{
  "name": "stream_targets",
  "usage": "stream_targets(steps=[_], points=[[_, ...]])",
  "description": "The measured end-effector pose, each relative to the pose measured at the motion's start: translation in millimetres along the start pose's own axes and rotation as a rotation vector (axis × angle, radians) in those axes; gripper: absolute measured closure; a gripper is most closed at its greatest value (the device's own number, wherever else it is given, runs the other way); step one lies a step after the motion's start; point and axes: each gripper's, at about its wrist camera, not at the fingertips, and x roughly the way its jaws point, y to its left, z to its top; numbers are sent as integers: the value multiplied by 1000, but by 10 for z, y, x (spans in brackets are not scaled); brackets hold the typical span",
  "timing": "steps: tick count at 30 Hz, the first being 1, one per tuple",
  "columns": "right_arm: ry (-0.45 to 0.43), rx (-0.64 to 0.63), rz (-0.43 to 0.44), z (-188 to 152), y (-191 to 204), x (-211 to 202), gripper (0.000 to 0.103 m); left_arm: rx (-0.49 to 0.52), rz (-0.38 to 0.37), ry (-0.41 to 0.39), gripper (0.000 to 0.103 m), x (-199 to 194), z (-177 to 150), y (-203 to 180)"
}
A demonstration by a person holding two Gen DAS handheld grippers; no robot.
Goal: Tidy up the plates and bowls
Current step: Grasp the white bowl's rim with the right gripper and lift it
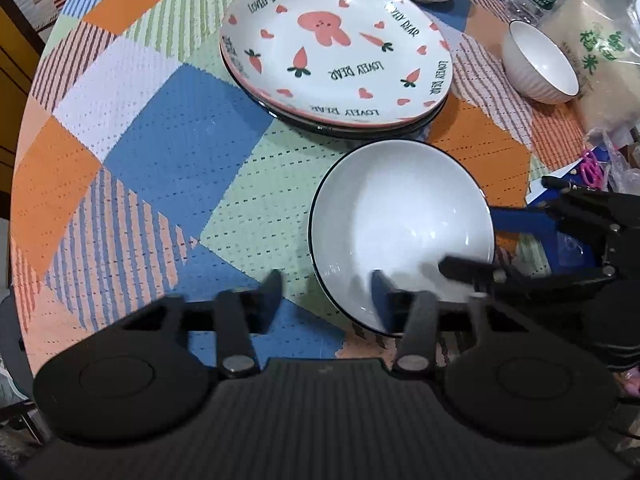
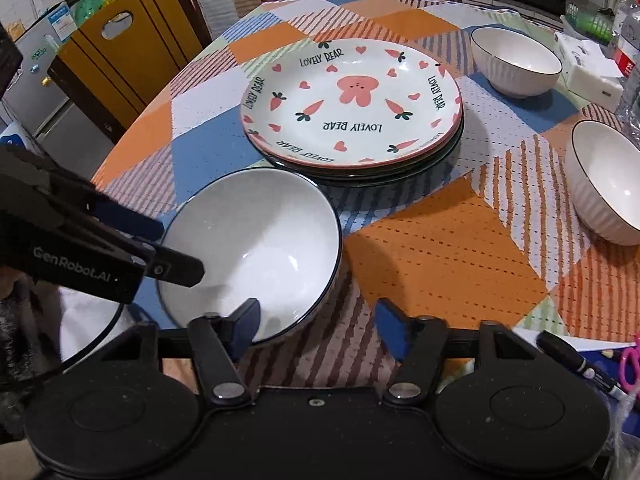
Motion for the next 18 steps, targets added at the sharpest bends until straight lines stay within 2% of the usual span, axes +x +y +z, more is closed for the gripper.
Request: stream_targets(steps=[1,2,4,7,12,15,18], points=[[-6,14,24,1,-27,29,68,-6,-3,1,79,16,1,-1],[-4,42,55,7,-63,56,75,-18,-11,2,81,35,1,0],[-8,91,64,35,-117,103,80,-49,-41,16,81,71,0,7],[-12,138,80,48,-156,132,81,-88,-41,12,82,108,-13,30],[-10,93,31,62,-68,151,83,-99,-7,-4,85,69,-49,-57],[4,110,19,68,-111,138,87,-109,-19,-5,85,-12,-39,-113],[-5,156,47,69,-225,17,87,-97,-35,-20,85,-132,-7,-184]])
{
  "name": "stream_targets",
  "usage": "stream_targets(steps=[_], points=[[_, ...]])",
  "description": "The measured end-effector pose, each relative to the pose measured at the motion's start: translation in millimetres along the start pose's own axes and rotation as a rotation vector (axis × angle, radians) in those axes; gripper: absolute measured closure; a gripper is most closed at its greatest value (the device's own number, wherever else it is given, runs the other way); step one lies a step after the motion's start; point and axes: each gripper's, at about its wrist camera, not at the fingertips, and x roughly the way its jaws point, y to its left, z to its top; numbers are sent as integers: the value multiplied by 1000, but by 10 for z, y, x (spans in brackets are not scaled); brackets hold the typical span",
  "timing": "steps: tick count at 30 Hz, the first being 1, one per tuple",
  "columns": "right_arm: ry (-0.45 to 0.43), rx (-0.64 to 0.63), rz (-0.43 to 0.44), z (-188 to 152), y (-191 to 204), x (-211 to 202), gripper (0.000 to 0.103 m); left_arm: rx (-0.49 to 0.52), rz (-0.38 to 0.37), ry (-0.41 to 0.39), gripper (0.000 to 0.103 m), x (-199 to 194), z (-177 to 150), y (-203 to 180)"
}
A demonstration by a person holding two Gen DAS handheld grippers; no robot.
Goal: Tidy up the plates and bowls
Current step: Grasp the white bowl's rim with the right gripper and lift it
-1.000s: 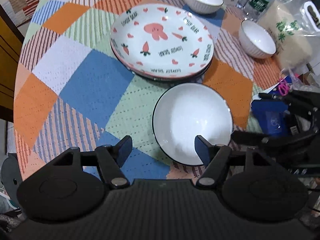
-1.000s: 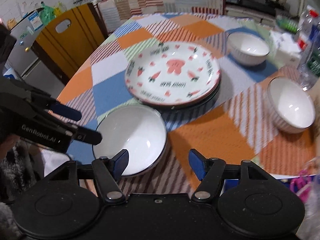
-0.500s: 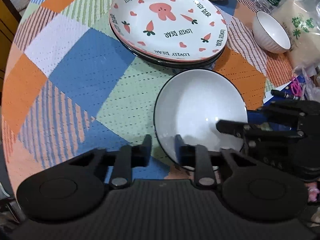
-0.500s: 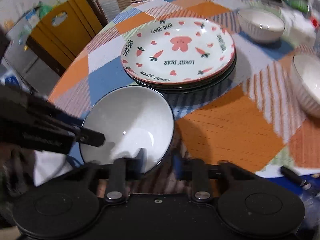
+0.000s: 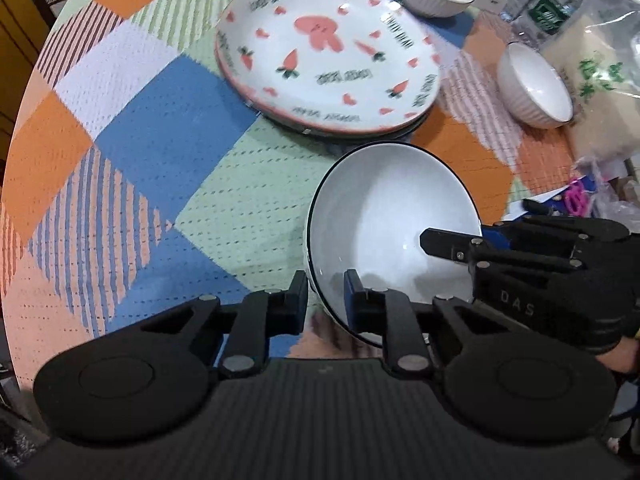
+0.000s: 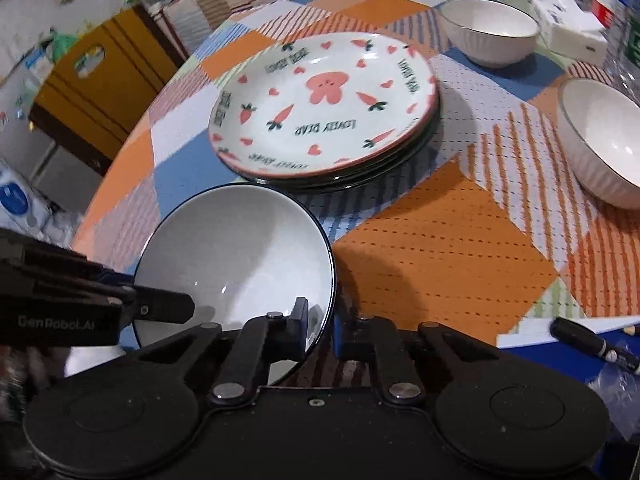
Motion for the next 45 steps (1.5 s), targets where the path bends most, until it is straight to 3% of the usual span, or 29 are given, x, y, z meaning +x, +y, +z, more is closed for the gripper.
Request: stream_targets(steps=[9,20,32,38,45], points=[[-79,33,10,147,-177,-610,87,94,-28,-52,86,-400,155,-435],[-171,34,-57,329,-471,-1253,88,168,-110,-96,86,-669,448,-937],[-229,-1,-185,545,-939,-1522,88,243,-106,-140,87,-513,917,-1652],[-230,-53,-277,773,-1207,-1495,89,215,-138,-110,87,-175,1232,-1942],[-178,-189,-419,962,-1345,-1195,89,149,-169,-66,87,318,1468,-2037]])
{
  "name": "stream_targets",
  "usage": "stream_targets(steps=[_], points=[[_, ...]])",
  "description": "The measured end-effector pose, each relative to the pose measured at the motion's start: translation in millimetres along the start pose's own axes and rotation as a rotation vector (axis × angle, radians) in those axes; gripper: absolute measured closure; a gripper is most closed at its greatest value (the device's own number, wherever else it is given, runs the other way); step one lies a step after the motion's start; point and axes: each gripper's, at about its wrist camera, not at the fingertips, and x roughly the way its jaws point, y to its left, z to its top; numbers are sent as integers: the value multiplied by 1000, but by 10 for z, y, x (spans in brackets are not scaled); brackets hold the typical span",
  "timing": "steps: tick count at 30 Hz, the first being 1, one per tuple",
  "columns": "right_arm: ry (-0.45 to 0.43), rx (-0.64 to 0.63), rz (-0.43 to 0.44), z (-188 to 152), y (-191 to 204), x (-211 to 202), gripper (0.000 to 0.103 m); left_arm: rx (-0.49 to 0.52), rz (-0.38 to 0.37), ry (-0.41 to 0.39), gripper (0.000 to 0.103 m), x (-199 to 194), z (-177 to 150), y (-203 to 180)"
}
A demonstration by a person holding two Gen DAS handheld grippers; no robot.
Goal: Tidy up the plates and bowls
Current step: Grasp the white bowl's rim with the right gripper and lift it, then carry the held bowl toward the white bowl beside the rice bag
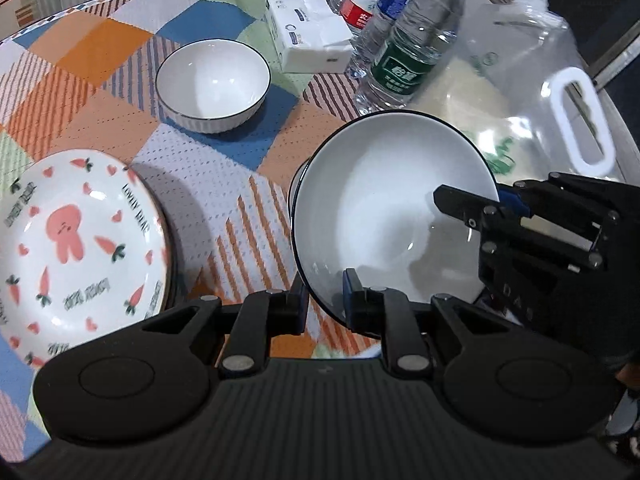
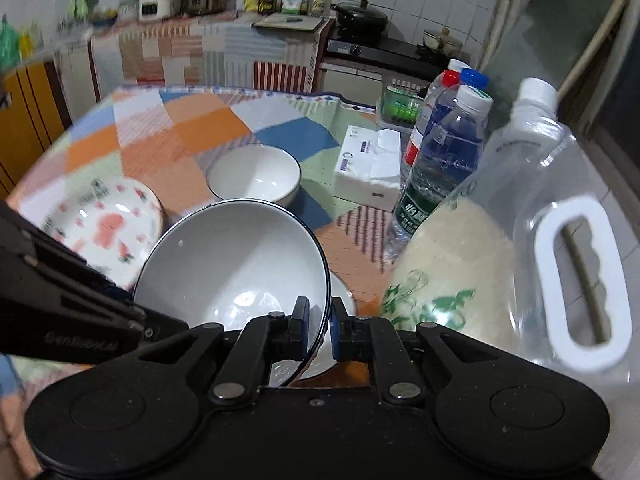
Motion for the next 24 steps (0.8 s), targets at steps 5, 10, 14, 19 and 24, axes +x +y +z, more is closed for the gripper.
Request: stream_targets(steps=[5,10,14,19,24], points=[[18,-95,-68,1,24,208,89,-4,0,29,87,237,87,2],[43,-153,-84,-16,55,347,88,-4,18,58,87,373,131,31],[60,-194,-94,-39,109,442,87,-1,30,85,86,484,159,56],[65,-238,-120,-51,132,549,85,-7,25,93,86,575,209,80],[77,-314,-189,-86,193,698,84,18,43,88,87,600,218,46]])
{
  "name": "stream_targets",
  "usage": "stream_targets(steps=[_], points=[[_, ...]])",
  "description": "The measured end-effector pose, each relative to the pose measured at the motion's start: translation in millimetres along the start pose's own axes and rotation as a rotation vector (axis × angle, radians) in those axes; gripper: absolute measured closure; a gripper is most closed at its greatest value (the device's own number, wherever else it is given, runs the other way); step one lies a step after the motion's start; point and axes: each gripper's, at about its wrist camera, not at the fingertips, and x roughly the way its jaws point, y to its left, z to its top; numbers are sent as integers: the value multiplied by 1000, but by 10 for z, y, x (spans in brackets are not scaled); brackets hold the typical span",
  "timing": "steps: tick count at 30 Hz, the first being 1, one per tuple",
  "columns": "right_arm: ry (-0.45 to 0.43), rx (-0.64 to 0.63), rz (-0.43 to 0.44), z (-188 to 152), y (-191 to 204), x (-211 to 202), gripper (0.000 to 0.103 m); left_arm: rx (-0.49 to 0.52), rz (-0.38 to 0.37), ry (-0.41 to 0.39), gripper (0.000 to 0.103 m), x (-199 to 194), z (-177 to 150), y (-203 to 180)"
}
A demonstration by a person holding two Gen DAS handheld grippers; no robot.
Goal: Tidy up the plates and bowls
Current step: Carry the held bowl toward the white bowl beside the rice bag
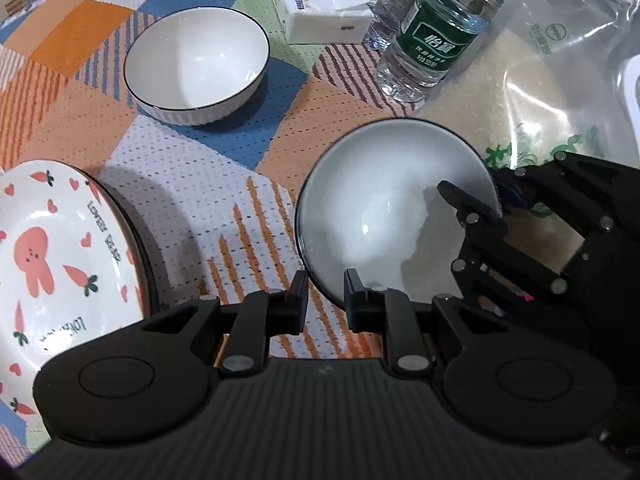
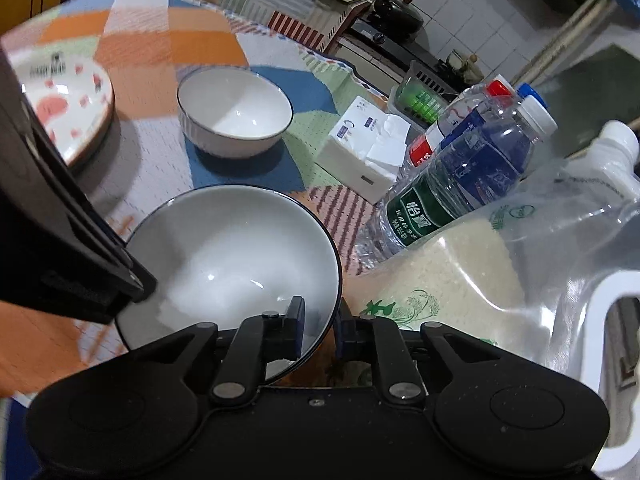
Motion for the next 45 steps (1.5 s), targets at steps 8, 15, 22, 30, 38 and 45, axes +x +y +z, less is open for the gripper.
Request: stream_targets(steps=[8,15,22,30,38,45], points=[[-25,94,48,3,-137,-102,79,43,8,-44,87,-233,-14,-5],[-71,218,204,40,-424,-509,75,123,54,-88,83,-621,-88,-14],[-105,242,321,132,-526,-928,60,165,93,-125,81,-966,-207,48],[-129,254,408,289,-568,-1119,43,182,144,-146,72,-1225,-236,188],[-132,254,440,530,-673,-1079,32,179,163,-148,56,-1377,-50,401],[-77,297,502,860,-773,-654,32,167,185,-245,41,-1381,289,668]])
